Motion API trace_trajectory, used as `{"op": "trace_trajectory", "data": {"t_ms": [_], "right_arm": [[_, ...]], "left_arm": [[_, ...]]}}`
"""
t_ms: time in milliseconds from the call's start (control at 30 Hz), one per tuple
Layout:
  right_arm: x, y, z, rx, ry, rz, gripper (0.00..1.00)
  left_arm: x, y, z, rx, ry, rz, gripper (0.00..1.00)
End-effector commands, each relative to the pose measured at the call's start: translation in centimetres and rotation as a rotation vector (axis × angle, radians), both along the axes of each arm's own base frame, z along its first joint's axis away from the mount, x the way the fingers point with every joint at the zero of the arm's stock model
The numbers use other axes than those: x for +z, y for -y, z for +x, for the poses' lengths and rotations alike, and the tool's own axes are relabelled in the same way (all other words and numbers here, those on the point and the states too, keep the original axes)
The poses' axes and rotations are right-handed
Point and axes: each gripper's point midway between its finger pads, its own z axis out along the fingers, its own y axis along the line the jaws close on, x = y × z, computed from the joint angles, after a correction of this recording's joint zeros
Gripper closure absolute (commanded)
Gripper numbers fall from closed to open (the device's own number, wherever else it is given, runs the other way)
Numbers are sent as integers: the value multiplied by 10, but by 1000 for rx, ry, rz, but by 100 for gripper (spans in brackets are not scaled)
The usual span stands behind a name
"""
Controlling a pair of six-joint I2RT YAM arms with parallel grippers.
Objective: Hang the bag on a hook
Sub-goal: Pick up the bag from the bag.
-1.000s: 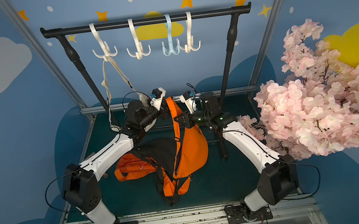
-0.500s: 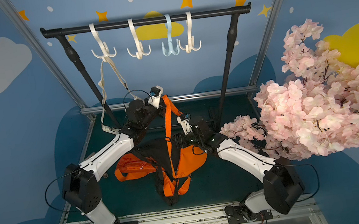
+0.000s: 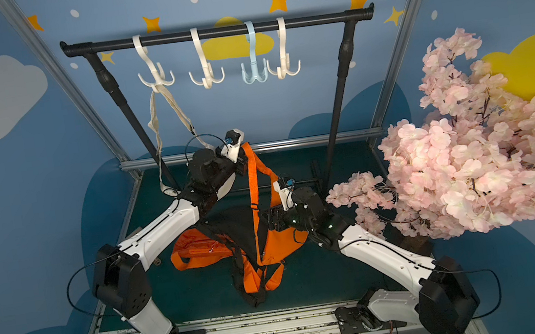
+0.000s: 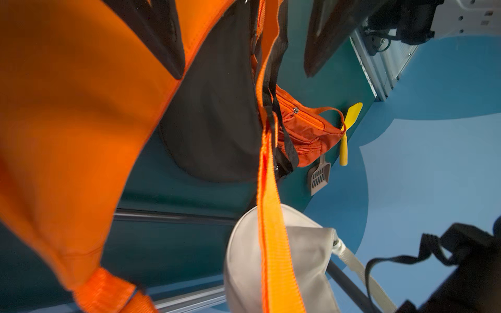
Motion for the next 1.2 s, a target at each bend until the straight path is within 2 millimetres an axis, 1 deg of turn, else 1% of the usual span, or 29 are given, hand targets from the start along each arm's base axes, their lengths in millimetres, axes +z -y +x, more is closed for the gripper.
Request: {"op": "trace_trajectory", "data": {"t_ms": [0,67,100,133,167,200,267,300,367,467,567,633,700,767,867,1000,1100,1167], "right_arm": [[-4,-21,4,16,-10,25,31],[-10,-31,10,14,-30,32,32],[-14,-35,14,9,-44,22,37],[-16,-38,19,4,-51,15,44],[-18,-41,24,-3,-55,5,63],[-16,-42,27,-12,-48,-2,79],[-5,-37,35,-41,-17,-16,97],[5,-29,39,-61,10,-39,100],[26,-7,49,-121,72,-96,100],[66,24,60,-171,168,-123,100],[105,44,71,-202,253,-159,100],[130,54,77,-217,310,-185,100],[158,58,81,-223,374,-187,100],[181,59,85,-229,424,-187,100],[209,56,90,-224,481,-188,100],[238,51,94,-217,539,-178,100],[254,51,96,-225,572,-184,100],[263,53,97,-230,591,-192,100]], "left_arm": [[20,-1,0,3,41,-9,96],[20,-1,0,4,40,-8,96],[22,-1,-1,4,42,-7,96],[23,-1,-2,3,44,-6,96],[25,-2,-3,4,49,-6,96],[28,-3,-4,7,56,-5,96],[34,-6,-7,14,67,3,96],[36,-9,-8,18,71,16,96],[39,-14,-11,31,78,37,96],[48,-22,-12,46,98,42,96],[62,-29,-12,63,116,33,96],[74,-33,-12,70,129,26,96],[87,-33,-15,61,144,19,96],[98,-31,-20,39,154,12,96],[116,-25,-33,-19,162,-2,96],[132,-22,-54,-68,173,1,96],[142,-19,-69,-100,187,-4,96],[148,-14,-78,-139,191,-16,96]]}}
